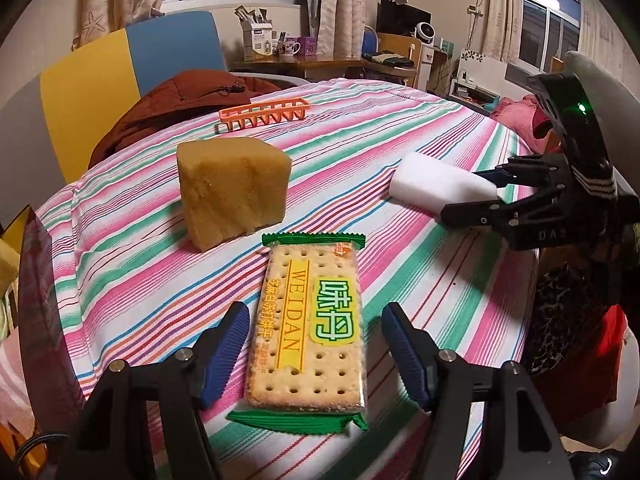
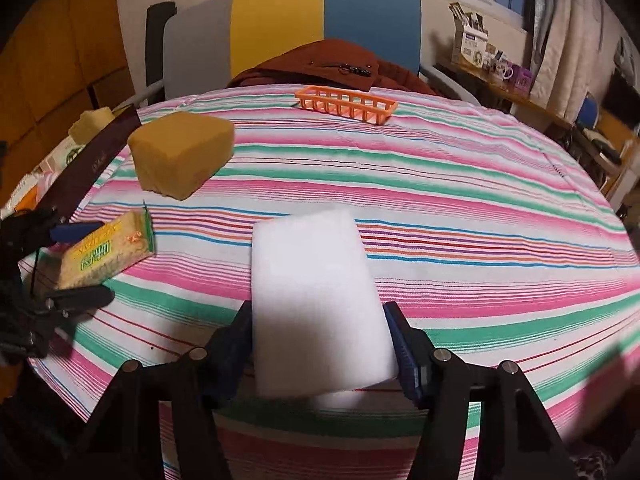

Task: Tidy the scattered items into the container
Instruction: 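Carry the cracker packet and white sponge toward the gold tray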

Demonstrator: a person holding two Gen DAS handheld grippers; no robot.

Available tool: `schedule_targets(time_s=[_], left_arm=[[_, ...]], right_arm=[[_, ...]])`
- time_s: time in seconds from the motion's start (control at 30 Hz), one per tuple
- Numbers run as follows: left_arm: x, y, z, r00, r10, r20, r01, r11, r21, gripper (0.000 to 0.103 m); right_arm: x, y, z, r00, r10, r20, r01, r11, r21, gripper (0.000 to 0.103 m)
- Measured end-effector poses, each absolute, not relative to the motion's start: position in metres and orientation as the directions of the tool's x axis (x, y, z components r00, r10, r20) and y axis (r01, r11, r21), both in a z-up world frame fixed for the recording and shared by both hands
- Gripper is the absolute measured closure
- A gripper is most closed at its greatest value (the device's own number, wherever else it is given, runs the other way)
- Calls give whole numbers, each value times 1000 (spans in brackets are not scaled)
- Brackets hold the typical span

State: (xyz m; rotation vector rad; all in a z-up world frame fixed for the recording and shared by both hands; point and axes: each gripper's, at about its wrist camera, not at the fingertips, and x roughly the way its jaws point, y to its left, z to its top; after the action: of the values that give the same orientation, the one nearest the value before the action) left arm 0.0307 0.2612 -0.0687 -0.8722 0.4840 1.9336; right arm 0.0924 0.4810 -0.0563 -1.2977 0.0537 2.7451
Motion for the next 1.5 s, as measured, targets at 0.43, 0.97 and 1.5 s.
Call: schedule_targets(time_s=[0.43,0.97,1.5], left_arm=[[43,256,-68,-369,579,-727,-842,-539,-2,54],[51,213,-39,-436,629,-644,-794,-606,-54,54],[-29,77,29,-633,488,-601,-589,-807,-36,54]], right_arm=[[100,466,-56,-659,74,-749,-178,-982,60,41],[94,426,-39,-695,-26,-718,-138,-976,169,42],[-8,287,17,-696,-294,-656,164,-953,253,42]])
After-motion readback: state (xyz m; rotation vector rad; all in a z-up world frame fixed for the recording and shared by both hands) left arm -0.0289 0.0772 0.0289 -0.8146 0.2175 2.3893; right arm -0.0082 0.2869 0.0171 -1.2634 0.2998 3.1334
